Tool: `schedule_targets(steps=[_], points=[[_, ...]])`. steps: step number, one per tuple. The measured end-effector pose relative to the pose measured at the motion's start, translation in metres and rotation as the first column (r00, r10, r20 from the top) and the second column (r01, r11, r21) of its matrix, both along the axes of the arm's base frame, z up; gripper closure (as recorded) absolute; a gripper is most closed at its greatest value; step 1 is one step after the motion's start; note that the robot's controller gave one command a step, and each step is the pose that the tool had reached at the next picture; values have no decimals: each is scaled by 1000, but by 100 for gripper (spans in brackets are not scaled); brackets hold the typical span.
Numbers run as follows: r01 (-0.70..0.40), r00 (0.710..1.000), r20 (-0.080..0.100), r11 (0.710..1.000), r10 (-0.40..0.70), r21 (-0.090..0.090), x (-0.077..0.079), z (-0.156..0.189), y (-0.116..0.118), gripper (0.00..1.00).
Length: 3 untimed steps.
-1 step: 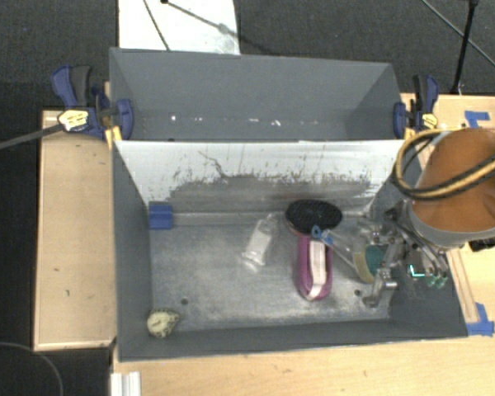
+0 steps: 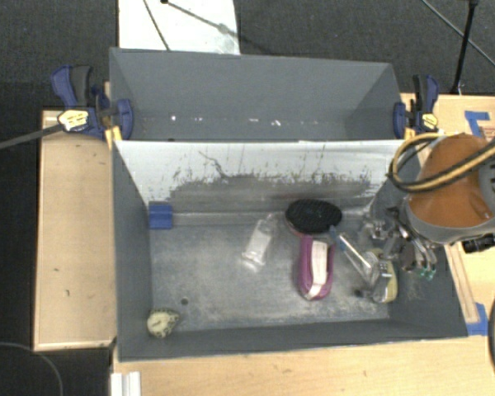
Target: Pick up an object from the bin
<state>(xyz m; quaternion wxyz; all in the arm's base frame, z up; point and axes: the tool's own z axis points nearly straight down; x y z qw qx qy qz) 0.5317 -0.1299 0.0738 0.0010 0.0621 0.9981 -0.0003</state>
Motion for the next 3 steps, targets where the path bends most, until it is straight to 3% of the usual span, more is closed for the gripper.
schedule_targets(steps=[1,2,3], points=[[-7,1000,2,1000,7,1,1,2,2,100],[-56,998,5,998,56,-2,0,30,1,100],[26,1000,1,1000,-26,3,52,10,65,100]])
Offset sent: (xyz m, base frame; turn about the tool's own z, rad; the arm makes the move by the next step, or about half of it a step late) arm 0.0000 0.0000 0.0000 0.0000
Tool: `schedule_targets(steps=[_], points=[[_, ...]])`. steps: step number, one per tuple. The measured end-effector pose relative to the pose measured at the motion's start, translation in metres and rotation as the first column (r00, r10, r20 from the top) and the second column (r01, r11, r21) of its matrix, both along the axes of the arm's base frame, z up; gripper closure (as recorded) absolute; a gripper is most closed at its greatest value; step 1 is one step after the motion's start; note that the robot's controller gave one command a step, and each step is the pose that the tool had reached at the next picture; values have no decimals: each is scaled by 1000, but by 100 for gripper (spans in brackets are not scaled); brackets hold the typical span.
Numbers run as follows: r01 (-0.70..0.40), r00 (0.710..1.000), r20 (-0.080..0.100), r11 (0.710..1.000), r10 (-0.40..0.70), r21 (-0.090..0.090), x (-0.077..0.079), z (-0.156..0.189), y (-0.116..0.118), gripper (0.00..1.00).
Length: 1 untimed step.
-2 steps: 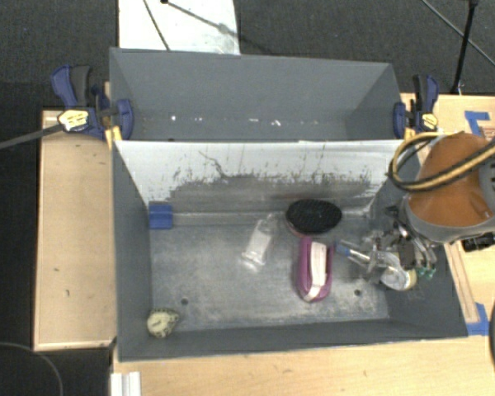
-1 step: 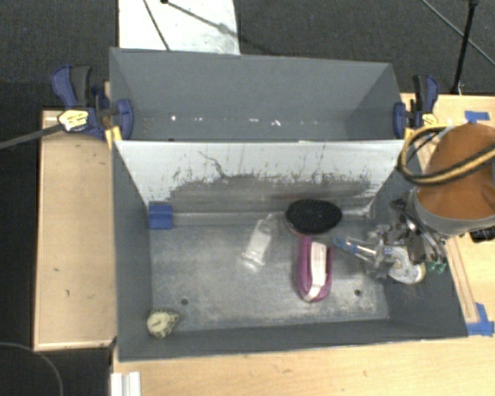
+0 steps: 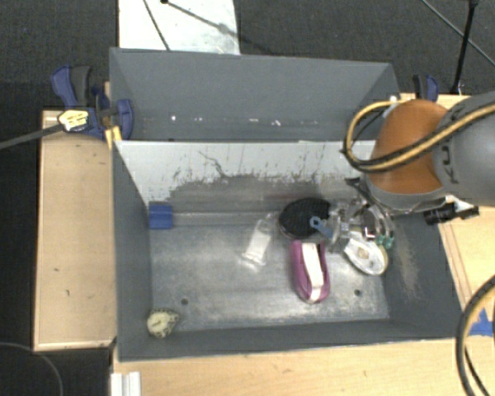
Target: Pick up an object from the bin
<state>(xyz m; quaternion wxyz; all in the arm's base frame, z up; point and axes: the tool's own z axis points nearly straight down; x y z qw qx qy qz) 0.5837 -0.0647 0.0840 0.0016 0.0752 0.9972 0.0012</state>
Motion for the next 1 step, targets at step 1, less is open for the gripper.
schedule_targets(steps=[1], points=[[3,1000,-2,1000,-3,-2,-2,0,-4,0]])
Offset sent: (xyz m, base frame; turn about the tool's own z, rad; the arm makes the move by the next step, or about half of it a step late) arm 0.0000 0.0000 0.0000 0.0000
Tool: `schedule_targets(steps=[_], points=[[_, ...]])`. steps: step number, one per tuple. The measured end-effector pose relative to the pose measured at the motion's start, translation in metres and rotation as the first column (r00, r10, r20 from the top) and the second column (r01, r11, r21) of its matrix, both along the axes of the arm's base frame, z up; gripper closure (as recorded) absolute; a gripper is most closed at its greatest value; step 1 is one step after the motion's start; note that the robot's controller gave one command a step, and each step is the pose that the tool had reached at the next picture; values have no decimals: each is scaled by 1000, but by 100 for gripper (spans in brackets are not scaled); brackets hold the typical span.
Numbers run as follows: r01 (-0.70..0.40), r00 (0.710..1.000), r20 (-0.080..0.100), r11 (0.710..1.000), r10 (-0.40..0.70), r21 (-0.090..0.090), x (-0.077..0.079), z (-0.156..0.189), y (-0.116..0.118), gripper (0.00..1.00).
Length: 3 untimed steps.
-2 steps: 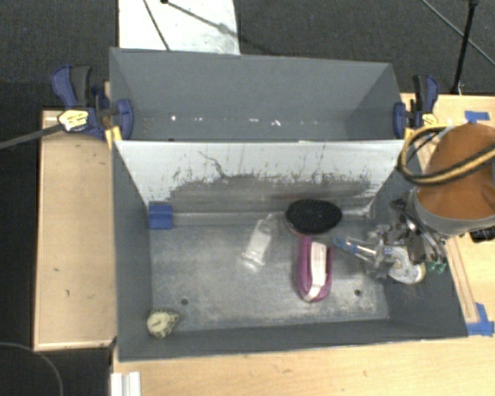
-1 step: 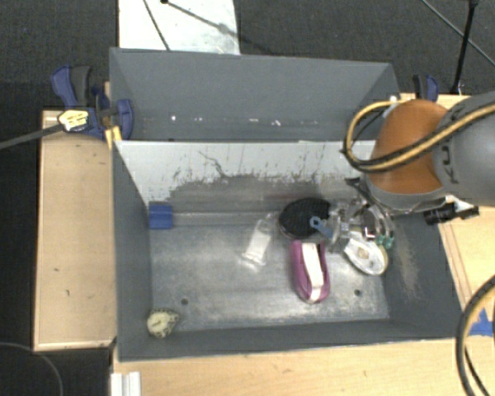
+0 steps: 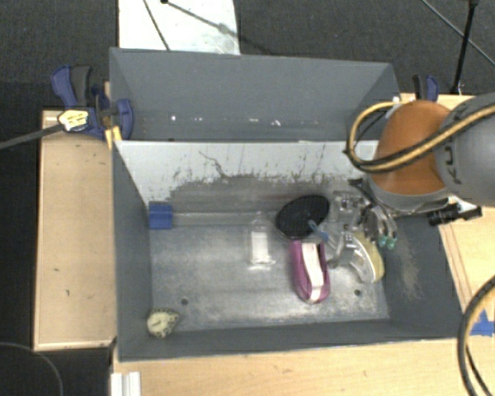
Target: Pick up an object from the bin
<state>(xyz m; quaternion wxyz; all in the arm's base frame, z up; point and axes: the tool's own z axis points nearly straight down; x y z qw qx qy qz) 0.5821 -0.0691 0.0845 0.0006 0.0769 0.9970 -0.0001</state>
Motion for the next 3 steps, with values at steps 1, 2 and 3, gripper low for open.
schedule_targets(steps=[1,2,3], points=[[-62,998,-1,998,62,-2,-21,-11,-74,0],[-70,998,2,998,70,2,-19,-10,-67,100],[-81,997,9,997,81,-1,-19,123,-37,100]])
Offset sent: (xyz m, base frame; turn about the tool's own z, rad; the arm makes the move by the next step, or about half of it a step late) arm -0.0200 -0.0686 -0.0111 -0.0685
